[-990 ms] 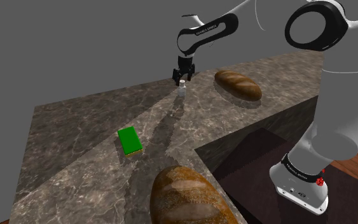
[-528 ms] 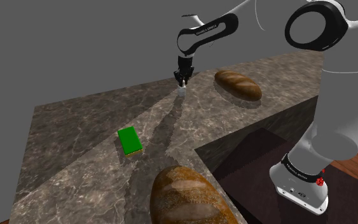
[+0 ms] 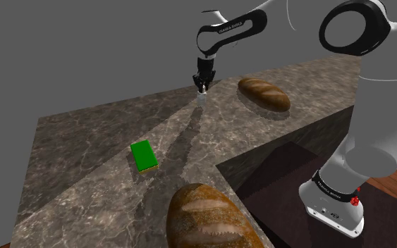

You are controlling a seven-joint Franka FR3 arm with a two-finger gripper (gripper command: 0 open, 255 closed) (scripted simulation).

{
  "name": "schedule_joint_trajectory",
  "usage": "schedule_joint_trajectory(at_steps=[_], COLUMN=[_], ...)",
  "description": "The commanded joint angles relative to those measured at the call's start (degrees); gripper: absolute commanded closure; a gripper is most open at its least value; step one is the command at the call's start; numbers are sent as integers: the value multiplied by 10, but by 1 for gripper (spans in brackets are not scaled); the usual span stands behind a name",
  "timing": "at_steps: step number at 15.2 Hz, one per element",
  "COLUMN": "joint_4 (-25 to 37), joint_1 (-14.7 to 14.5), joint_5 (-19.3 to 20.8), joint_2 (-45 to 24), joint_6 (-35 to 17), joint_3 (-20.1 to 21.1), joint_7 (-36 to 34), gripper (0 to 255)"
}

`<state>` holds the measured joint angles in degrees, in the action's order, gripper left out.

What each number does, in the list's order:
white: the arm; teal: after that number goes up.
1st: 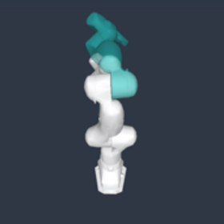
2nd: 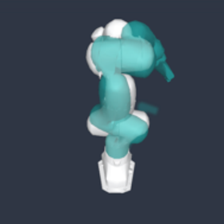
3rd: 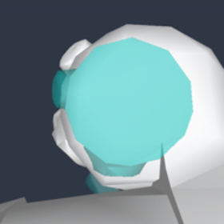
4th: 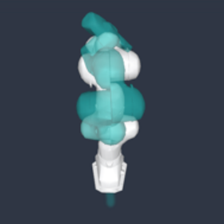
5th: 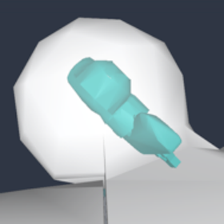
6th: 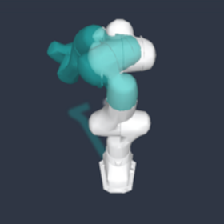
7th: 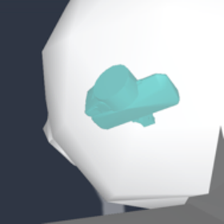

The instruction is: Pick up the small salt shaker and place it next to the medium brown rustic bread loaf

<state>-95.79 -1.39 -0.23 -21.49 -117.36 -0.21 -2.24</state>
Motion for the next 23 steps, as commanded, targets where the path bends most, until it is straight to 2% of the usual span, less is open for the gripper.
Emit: schedule_joint_trajectory(at_steps=[1, 23], joint_4=[10, 147], joint_1=[1, 1], joint_5=[0, 0], joint_2=[4, 27], joint_6=[15, 175], joint_3=[0, 0], joint_7=[1, 0], gripper=[255, 255])
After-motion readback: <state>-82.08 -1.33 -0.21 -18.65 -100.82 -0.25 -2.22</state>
